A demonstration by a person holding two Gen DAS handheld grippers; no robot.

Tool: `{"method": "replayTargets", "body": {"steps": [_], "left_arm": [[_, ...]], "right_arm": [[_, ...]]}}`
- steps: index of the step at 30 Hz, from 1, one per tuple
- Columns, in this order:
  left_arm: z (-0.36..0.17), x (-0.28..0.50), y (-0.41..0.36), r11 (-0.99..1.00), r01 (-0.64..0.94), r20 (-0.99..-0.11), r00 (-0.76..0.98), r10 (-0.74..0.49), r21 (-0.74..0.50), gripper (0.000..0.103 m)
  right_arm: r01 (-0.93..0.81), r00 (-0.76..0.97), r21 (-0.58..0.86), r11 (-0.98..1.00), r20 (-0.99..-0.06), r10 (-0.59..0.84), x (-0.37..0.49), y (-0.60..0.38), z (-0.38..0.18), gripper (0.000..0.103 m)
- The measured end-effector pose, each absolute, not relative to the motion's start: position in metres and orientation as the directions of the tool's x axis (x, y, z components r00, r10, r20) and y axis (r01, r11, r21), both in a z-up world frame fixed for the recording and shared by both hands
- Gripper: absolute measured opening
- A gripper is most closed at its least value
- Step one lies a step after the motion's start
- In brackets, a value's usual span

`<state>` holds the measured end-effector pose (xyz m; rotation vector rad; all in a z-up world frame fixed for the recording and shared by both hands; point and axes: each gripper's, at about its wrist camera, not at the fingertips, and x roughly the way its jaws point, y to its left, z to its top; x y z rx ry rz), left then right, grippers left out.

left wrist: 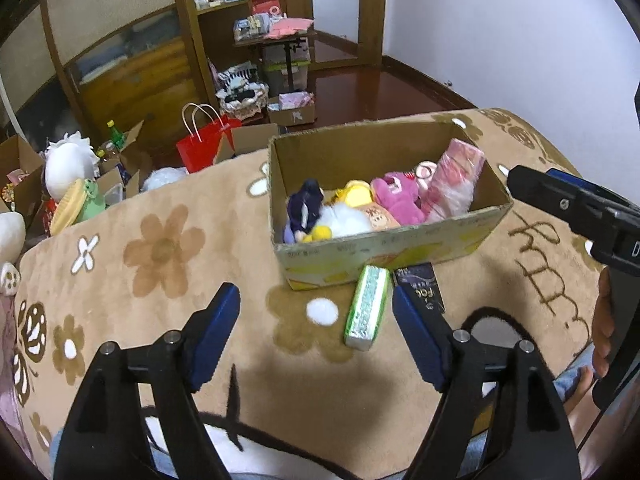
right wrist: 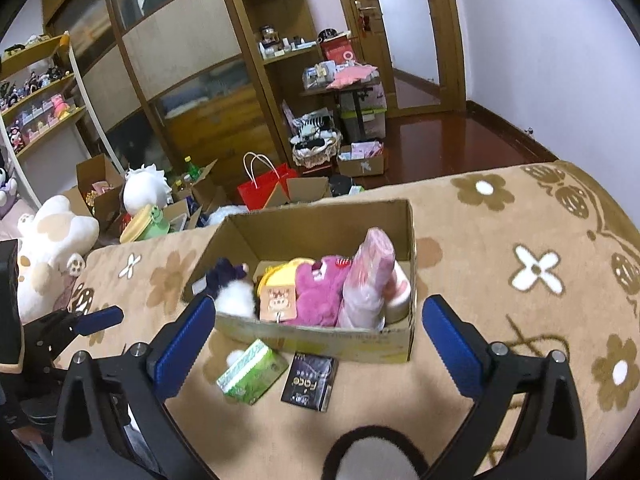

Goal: Organize soft objects
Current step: 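Move the right tool to the black Face tissue pack while the left tool approaches the green tissue pack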

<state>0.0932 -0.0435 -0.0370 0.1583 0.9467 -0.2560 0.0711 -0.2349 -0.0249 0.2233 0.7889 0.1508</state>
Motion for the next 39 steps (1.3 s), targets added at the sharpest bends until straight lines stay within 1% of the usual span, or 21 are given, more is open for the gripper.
{"method": "replayTargets", "body": {"steps": [2,4,6,7,14,23,39], "left_arm": [[-0.042,0.093,-0.044,0.957,0.29,-0.827,0.543,-0.148,0.019,0.079],[-0.047,0.094,-0.045,0.957,0.291,-0.834,0.533,-0.142,0.024,0.083],[-0.052,0.094,-0.044,0.957,0.29,-0.835,0.533,-0.137,0.028,0.09],[-0.055,0.094,-0.044,0.956,0.292,-0.836,0.531,-0.139,0.027,0.09],[-0.073,0.098,-0.043,0.955,0.297,-0.852,0.502,-0.15,0.007,0.091],[-0.094,0.106,-0.048,0.949,0.315,-0.877,0.457,-0.149,0.003,0.091],[-0.124,0.12,-0.055,0.945,0.327,-0.921,0.373,-0.112,0.018,0.091]], "right_arm": [[-0.052,0.685,0.252,0.966,-0.695,0.218,0.07,-0.232,-0.03,0.103],[-0.052,0.672,0.25,0.967,-0.707,0.219,0.069,-0.23,-0.038,0.103],[-0.047,0.654,0.25,0.967,-0.724,0.219,0.067,-0.229,-0.047,0.103],[-0.046,0.642,0.252,0.967,-0.734,0.222,0.068,-0.228,-0.053,0.103],[-0.045,0.588,0.239,0.97,-0.778,0.219,0.073,-0.221,-0.081,0.103],[-0.031,0.547,0.256,0.966,-0.805,0.231,0.082,-0.221,-0.104,0.103],[-0.038,0.48,0.279,0.96,-0.837,0.262,0.103,-0.215,-0.139,0.103]]}}
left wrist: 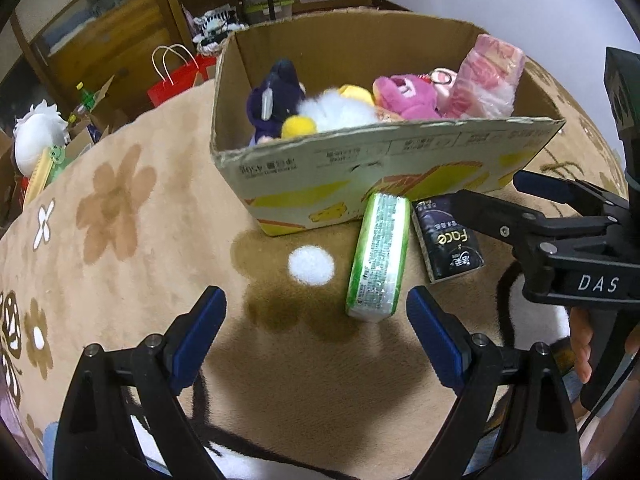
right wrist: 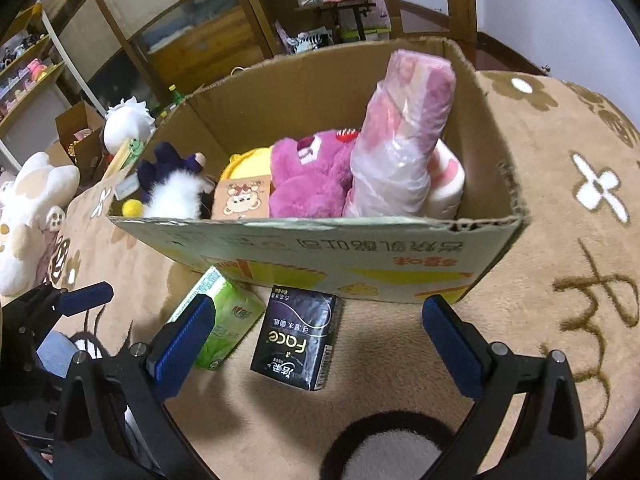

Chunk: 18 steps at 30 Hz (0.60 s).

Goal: Organize soft objects
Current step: 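Move the right tool to the black Face tissue pack while the left tool approaches the green tissue pack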

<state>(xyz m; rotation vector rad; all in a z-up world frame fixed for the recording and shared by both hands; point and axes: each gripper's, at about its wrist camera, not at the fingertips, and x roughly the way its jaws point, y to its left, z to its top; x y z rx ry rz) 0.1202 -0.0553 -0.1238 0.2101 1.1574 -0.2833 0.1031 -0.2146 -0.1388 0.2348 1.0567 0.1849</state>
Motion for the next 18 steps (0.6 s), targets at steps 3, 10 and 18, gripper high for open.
{"method": "replayTargets", "body": {"steps": [3,10,18], "left_arm": [[-0.128,0.123,-0.056,0.944,0.33,-0.926,0.361,-0.111,0.016,0.091],[-0.136,0.126,-0.062,0.937,0.349,-0.936,0.334,-0.113,0.012,0.091],[-0.145,0.132,-0.062,0.939,0.343,-0.945,0.31,-0.101,0.012,0.091]], "right_arm": [[-0.033,0.469,0.284,0.958,-0.842,0.266,0.106,-0.216,-0.145,0.103],[-0.018,0.454,0.288,0.957,-0.851,0.265,0.11,-0.22,-0.155,0.103],[-0.012,0.424,0.296,0.955,-0.863,0.273,0.115,-0.226,-0.166,0.103]]}}
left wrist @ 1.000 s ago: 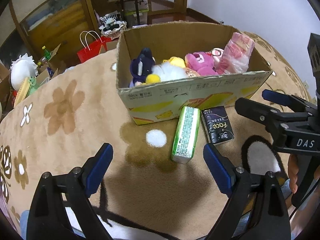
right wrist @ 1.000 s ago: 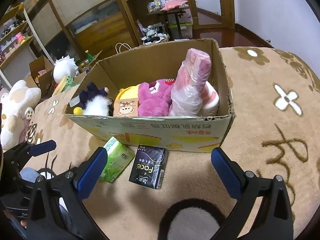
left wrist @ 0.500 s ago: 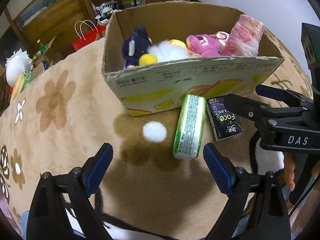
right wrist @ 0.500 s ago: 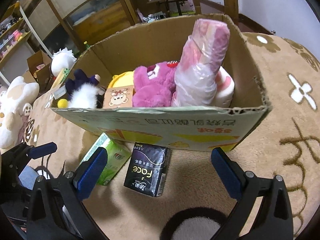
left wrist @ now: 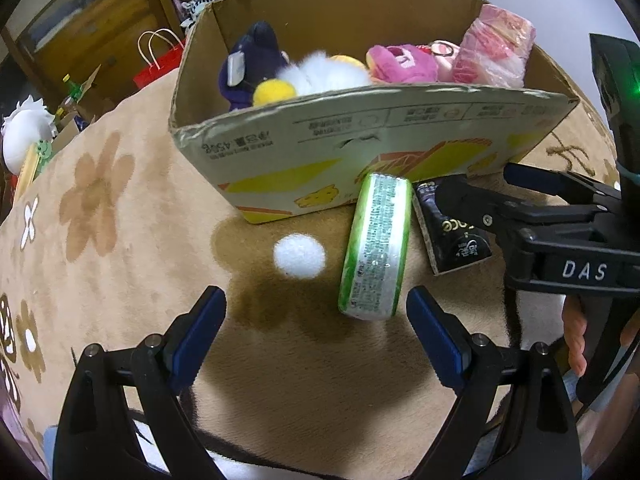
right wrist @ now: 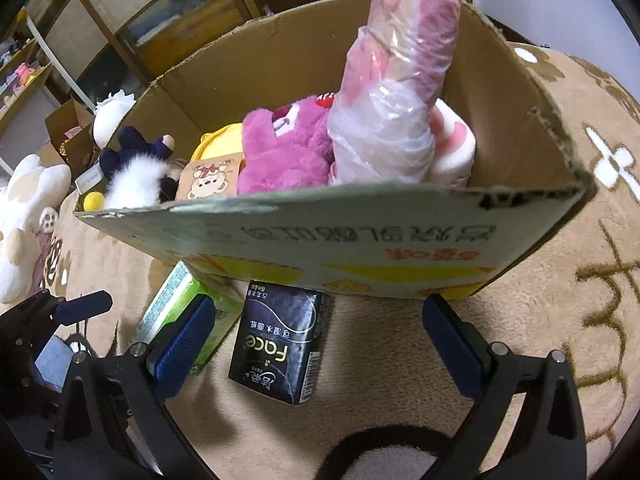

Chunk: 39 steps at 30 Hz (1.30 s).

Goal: Organize soft objects
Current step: 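Move the right tool to the black Face tissue pack while the left tool approaches the green tissue pack, then close the right tool on the black tissue pack while the left tool grasps the green tissue pack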

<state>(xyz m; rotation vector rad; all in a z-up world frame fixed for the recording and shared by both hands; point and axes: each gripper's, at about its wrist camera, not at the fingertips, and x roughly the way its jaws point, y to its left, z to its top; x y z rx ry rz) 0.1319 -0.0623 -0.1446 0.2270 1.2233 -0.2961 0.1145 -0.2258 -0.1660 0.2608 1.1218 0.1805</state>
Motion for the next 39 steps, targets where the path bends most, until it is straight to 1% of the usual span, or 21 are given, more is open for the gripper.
{"method": "replayTargets", "body": {"steps": [7,25,30,31,36,37,39], "left_arm": [[-0.149,0.137,-0.06,0.944,0.33,-0.949,0.302,-0.091,0.015,0.091],[-0.161,0.15,-0.054,0.94,0.342,-0.952,0.288,-0.103,0.002,0.09],[-0.163,0.148,-0.058,0.934,0.355,-0.955,0.27,-0.126,-0.023,0.076],[-0.163,0.148,-0.059,0.933,0.359,-0.955,0.271,-0.122,-0.018,0.075],[-0.161,0.144,-0.063,0.926,0.377,-0.953,0.268,-0.144,-0.034,0.058],[-0.161,0.143,-0.064,0.924,0.381,-0.952,0.27,-0.145,-0.032,0.056],[-0.16,0.141,-0.066,0.92,0.39,-0.951,0.269,-0.152,-0.037,0.048]], "right_arm": [[-0.012,0.394,0.301,0.953,-0.875,0.282,0.116,-0.223,-0.174,0.103],[-0.043,0.361,0.229,0.972,-0.904,0.229,0.119,-0.208,-0.182,0.103],[-0.047,0.362,0.199,0.979,-0.91,0.202,0.12,-0.201,-0.182,0.103],[-0.048,0.362,0.198,0.979,-0.91,0.202,0.121,-0.199,-0.182,0.103],[-0.054,0.35,0.184,0.981,-0.917,0.191,0.121,-0.195,-0.182,0.103],[-0.057,0.348,0.179,0.982,-0.919,0.188,0.122,-0.194,-0.182,0.103],[-0.06,0.343,0.171,0.983,-0.922,0.182,0.124,-0.189,-0.182,0.103]]}}
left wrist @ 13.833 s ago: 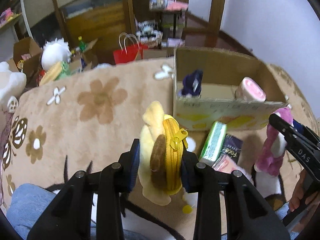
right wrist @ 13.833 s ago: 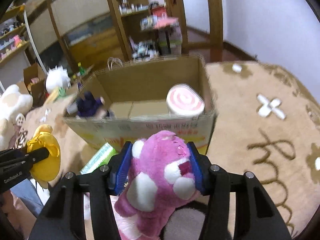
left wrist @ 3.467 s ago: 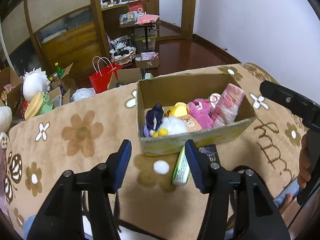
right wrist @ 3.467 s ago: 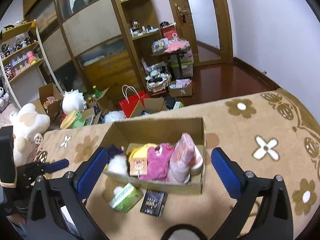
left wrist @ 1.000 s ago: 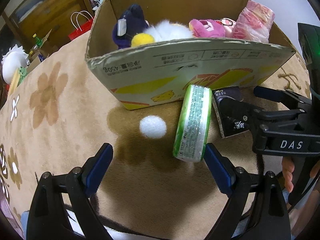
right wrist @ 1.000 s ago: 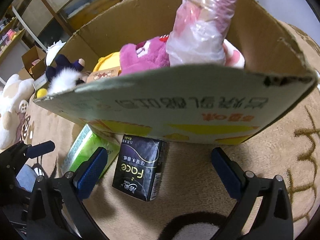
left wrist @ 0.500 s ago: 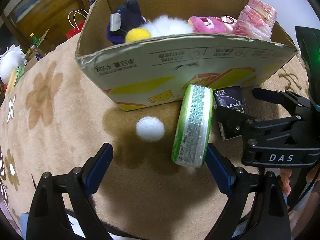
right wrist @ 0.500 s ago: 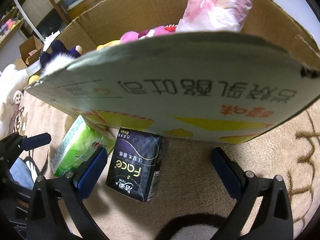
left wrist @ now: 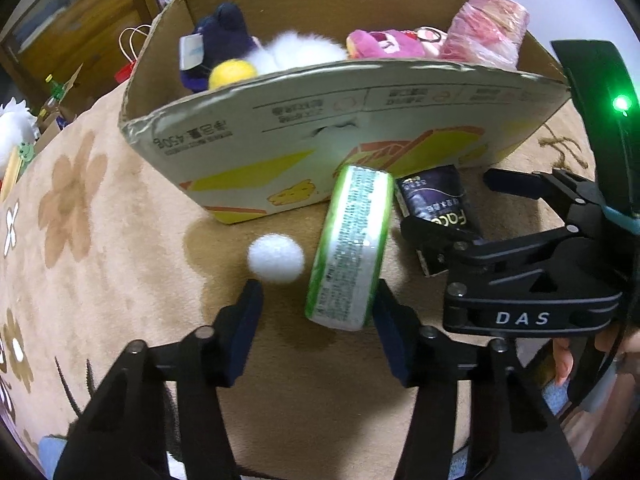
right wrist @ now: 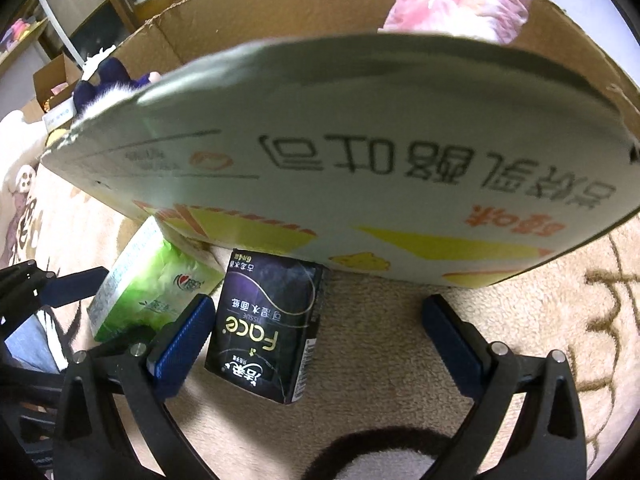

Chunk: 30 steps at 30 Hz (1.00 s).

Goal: Organize soft objects
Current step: 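Close the right tool on the black tissue pack while the left tool grasps the green tissue pack, then lift the black pack into the box with the right tool while the left tool carries the green pack there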

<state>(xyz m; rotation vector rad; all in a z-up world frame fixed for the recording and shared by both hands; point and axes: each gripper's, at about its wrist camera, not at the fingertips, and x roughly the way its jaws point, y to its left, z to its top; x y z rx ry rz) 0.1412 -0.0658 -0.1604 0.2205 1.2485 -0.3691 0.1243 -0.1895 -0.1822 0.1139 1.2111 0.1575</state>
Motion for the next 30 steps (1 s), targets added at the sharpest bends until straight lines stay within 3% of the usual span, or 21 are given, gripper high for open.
{"method": "replayTargets", "body": {"steps": [5,12,15,18,30], "left_arm": [[-0.159,0.137,-0.073,0.908,0.417,-0.949,0.263,-0.172,-0.049,0.03],[-0.152,0.129,-0.072,0.911,0.412,-0.943,0.291,-0.159,-0.027,0.029],[-0.148,0.127,-0.071,0.914,0.405,-0.941,0.301,-0.154,-0.02,0.029],[-0.144,0.123,-0.074,0.916,0.4,-0.937,0.317,-0.147,-0.009,0.029],[-0.116,0.089,-0.072,0.928,0.373,-0.898,0.415,-0.149,0.019,0.029]], "right_arm": [[-0.047,0.331,0.167,0.985,-0.928,0.173,0.13,-0.186,-0.184,0.102],[-0.039,0.305,0.151,0.988,-0.939,0.156,0.13,-0.187,-0.183,0.088],[-0.016,0.304,0.154,0.988,-0.94,0.152,0.126,-0.19,-0.18,0.074],[-0.003,0.309,0.154,0.988,-0.94,0.148,0.122,-0.193,-0.177,0.052],[0.015,0.406,0.124,0.992,-0.907,0.107,0.103,-0.192,-0.145,0.05]]}}
